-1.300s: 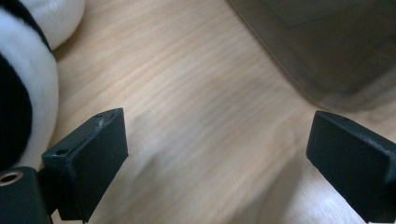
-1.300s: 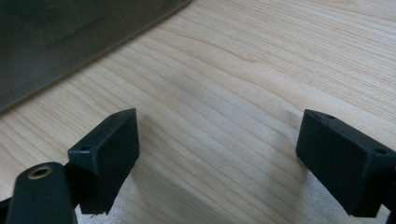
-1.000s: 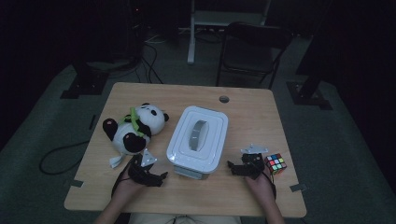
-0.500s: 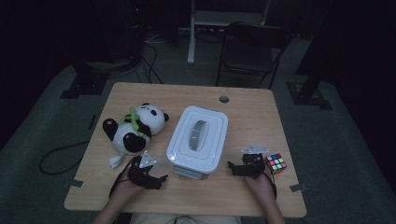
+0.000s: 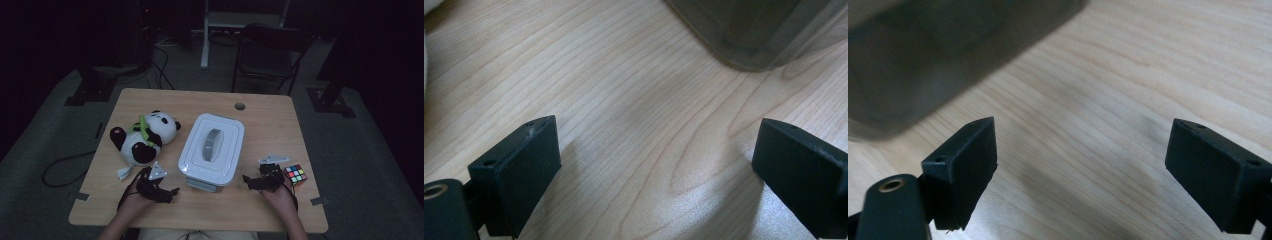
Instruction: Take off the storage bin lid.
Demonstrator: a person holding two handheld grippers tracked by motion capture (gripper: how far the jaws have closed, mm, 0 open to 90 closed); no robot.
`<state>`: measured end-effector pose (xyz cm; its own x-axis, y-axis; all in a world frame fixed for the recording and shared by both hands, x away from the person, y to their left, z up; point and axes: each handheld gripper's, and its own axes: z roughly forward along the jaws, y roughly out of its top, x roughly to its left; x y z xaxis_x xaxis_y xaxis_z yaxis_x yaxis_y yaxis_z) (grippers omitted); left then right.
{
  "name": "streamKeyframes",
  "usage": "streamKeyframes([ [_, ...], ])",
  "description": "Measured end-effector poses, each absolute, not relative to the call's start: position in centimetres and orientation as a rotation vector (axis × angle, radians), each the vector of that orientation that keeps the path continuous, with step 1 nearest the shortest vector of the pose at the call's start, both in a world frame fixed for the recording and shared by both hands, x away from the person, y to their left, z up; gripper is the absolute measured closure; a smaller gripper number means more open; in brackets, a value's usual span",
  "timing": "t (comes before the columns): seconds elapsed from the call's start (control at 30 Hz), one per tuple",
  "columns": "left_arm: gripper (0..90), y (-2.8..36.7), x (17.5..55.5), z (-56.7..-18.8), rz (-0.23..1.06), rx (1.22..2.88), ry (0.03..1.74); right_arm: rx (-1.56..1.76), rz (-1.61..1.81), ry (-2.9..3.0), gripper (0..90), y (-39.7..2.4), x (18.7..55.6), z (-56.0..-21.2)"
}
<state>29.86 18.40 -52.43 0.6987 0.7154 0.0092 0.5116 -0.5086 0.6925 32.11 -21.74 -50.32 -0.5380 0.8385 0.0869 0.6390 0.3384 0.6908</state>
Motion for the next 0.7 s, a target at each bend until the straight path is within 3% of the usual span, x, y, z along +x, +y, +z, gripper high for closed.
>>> streamKeyframes([
  [0.7, 5.9, 18.4, 29.9, -52.4, 0.384, 2.225, 0.928, 1.217, 1.267, 2.131, 12.2, -22.5, 30.4, -41.0],
])
